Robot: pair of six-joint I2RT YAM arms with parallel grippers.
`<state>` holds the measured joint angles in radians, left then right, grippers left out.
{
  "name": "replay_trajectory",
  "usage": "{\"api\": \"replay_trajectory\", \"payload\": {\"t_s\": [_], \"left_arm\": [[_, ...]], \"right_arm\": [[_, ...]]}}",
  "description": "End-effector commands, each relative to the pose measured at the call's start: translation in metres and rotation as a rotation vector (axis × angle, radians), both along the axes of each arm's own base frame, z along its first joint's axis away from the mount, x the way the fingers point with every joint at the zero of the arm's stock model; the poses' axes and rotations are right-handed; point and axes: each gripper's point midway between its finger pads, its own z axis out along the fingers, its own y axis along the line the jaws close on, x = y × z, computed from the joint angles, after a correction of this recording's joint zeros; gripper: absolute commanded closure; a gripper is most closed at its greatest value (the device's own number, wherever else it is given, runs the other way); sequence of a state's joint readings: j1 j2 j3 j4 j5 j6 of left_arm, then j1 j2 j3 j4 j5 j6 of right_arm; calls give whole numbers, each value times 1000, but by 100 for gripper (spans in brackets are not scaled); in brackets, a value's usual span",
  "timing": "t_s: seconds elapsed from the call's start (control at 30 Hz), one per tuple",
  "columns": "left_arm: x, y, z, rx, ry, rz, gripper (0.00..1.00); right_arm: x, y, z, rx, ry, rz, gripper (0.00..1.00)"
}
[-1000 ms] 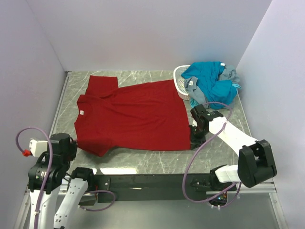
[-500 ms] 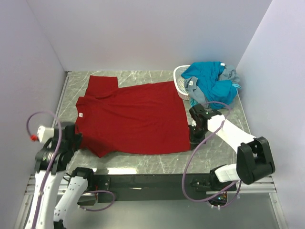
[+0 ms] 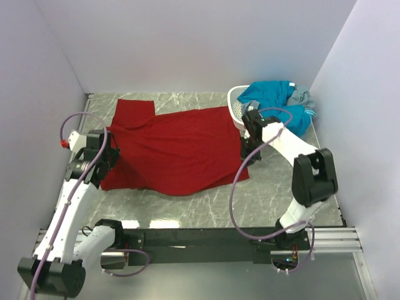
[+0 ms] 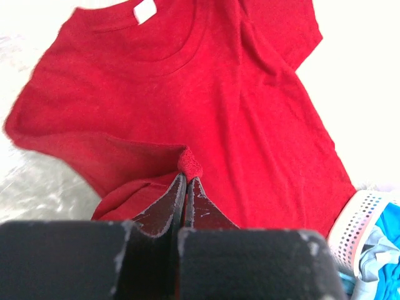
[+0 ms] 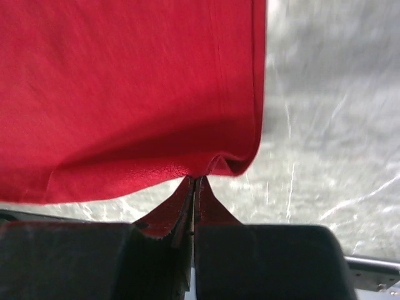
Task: Fold and stack the t-shirts
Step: Fold the tshirt
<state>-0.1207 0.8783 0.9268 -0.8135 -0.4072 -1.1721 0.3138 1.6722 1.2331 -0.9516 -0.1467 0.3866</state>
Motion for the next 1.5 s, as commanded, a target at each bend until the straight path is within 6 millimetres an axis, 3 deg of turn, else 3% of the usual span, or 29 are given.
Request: {"api": "replay_trajectory", "payload": {"t_s": [0.0, 0.03, 0.17, 0.4, 0.6, 0.87, 1.23, 1.27, 1.3, 1.33, 1.37, 1.43, 1.47], "left_arm": [[34, 1, 35, 29, -126, -18, 100], [41, 0, 45, 29, -159, -21, 100], [62, -3, 50, 37, -163, -57, 100], [89, 0, 40, 58, -143, -93, 100], [94, 15, 45, 66, -151, -53, 100], [90, 19, 46, 63, -158, -42, 100], [114, 31, 16, 74, -93, -55, 100], [118, 32, 9, 77, -74, -57, 98], [123, 33, 12, 78, -82, -60, 91], [125, 35, 11, 81, -74, -58, 69], [129, 36, 5, 83, -56, -58, 57], [132, 39, 5, 90, -46, -49, 28], [133, 42, 0, 91, -28, -42, 23]], "right_arm": [[35, -5, 11, -17, -62, 9, 100], [39, -6, 10, -18, -61, 9, 100], [55, -10, 7, -28, -61, 4, 100], [70, -17, -2, -32, -67, -14, 100], [83, -17, 3, -36, -93, -17, 100], [98, -16, 15, -41, -124, -13, 100], [116, -15, 8, -58, -115, -3, 100], [119, -15, 10, -58, -123, -3, 92], [120, -14, 11, -54, -128, 0, 82], [122, -13, 14, -49, -138, 2, 71], [123, -12, 20, -40, -159, 3, 56], [124, -12, 33, -31, -196, 4, 47], [123, -12, 36, -30, -205, 4, 46]]}}
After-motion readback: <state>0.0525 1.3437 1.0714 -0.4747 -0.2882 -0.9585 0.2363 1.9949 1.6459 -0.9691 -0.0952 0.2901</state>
